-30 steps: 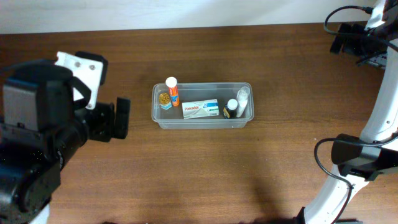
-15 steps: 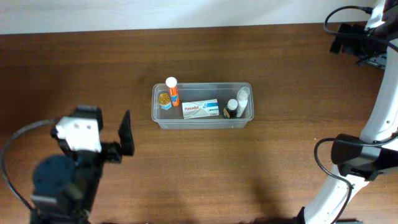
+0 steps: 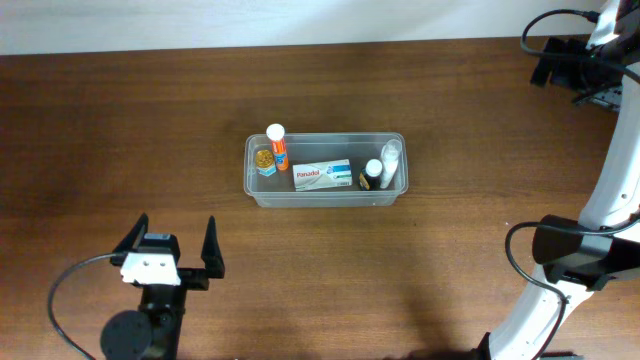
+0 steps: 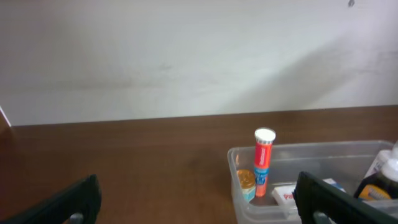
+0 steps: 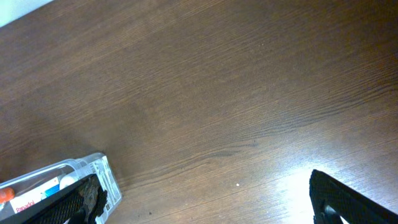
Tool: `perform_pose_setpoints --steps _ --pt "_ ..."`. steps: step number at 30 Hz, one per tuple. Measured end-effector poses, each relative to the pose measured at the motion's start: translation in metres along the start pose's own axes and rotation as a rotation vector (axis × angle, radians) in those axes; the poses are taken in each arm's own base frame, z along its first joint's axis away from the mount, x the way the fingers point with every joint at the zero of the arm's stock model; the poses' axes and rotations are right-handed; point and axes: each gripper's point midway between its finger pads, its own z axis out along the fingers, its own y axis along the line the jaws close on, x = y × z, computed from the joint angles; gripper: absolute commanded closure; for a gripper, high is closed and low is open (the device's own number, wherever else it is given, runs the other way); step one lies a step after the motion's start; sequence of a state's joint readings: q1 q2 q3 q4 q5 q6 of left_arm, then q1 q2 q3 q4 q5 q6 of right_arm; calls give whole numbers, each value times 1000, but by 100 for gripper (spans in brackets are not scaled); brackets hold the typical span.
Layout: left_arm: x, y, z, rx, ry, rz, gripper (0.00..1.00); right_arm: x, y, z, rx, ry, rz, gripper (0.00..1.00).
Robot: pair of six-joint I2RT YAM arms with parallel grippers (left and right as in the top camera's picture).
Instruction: Pack container
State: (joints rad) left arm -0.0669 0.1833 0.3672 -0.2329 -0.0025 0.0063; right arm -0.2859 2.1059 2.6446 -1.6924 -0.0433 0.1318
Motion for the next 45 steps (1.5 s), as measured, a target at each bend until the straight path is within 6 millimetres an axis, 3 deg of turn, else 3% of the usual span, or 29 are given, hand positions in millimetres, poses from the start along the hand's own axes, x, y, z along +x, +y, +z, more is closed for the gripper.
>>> perform_pose_setpoints --steps 9,22,32,45 --pt "29 0 2 7 -68 0 0 0 0 0 0 0 0 1" --pt "51 8 8 -28 -65 0 0 0 0 0 0 0 0 2" --pt "95 9 15 -28 34 -4 0 0 0 0 0 0 0 2" --pt "95 9 15 -29 32 -4 0 0 0 0 0 0 0 2"
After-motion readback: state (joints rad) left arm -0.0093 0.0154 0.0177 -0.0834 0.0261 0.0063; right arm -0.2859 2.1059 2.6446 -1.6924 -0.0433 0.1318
